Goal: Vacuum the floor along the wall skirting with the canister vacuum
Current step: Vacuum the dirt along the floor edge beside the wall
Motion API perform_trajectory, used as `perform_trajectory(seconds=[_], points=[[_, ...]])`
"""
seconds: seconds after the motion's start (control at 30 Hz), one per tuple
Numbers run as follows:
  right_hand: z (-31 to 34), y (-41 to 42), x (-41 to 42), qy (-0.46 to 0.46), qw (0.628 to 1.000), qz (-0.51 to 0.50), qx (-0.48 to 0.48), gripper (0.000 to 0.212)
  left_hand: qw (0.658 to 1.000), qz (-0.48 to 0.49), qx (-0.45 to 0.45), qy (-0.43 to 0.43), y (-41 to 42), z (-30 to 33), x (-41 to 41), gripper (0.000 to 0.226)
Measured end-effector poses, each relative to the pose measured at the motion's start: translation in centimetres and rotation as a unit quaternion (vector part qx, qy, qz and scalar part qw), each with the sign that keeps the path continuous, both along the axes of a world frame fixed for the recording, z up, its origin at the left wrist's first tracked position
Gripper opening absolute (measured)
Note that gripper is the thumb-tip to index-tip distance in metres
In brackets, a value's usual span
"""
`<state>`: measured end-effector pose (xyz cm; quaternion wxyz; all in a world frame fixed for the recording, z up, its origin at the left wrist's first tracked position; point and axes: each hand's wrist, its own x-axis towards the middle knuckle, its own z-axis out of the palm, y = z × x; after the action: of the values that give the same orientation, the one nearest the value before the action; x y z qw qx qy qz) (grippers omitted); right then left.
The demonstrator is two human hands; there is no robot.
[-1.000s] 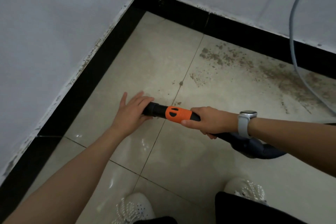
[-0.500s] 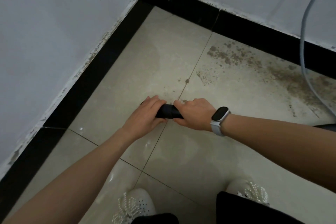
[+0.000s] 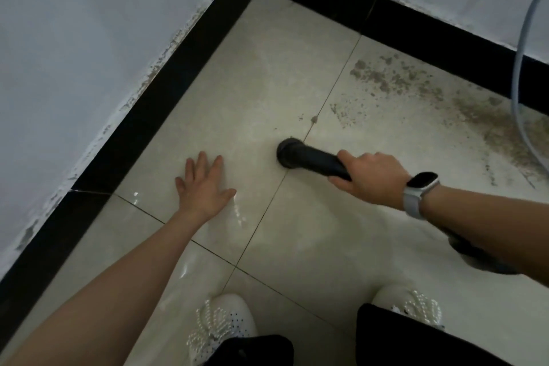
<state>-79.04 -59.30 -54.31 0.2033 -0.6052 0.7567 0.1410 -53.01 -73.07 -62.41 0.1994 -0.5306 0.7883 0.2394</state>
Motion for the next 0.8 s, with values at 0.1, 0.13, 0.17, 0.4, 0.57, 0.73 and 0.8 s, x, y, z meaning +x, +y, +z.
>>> perform_trajectory(seconds=[0.1, 0.13, 0.17, 0.4, 0.57, 0.73, 0.8], points=[[0.1, -0.9, -1.1, 0.016, 0.999, -0.035, -0.006, 0.042, 1.000, -0.004, -0.008, -0.009, -0.2, 0.1, 0.0, 0.080], [0.1, -0.8, -0.7, 0.004, 1.000, -0.027, -0.002, 0.043, 1.000, -0.001, -0.008, -0.008, -0.2, 0.1, 0.0, 0.080], [0.0, -0.6, 0.2, -0.013, 1.000, -0.010, 0.003, 0.043, 1.000, 0.001, -0.009, -0.006, -0.2, 0.1, 0.0, 0.080], [-0.6, 1.1, 3.8, -0.083, 0.994, 0.063, 0.040, 0.044, 0.999, 0.037, -0.027, -0.004, 0.3, 0.1, -1.0, 0.079], [-0.5, 0.8, 0.8, -0.043, 0.999, 0.028, 0.006, 0.043, 1.000, 0.006, -0.007, 0.001, 1.6, 0.1, -2.6, 0.079], [-0.4, 1.8, -0.4, -0.040, 0.999, -0.004, 0.007, 0.042, 1.000, -0.029, 0.008, -0.007, 2.6, 0.1, -3.6, 0.081], [-0.4, 2.5, -1.0, -0.043, 0.999, 0.000, 0.007, 0.042, 0.999, -0.039, -0.002, -0.012, 2.6, 0.0, -3.3, 0.082]])
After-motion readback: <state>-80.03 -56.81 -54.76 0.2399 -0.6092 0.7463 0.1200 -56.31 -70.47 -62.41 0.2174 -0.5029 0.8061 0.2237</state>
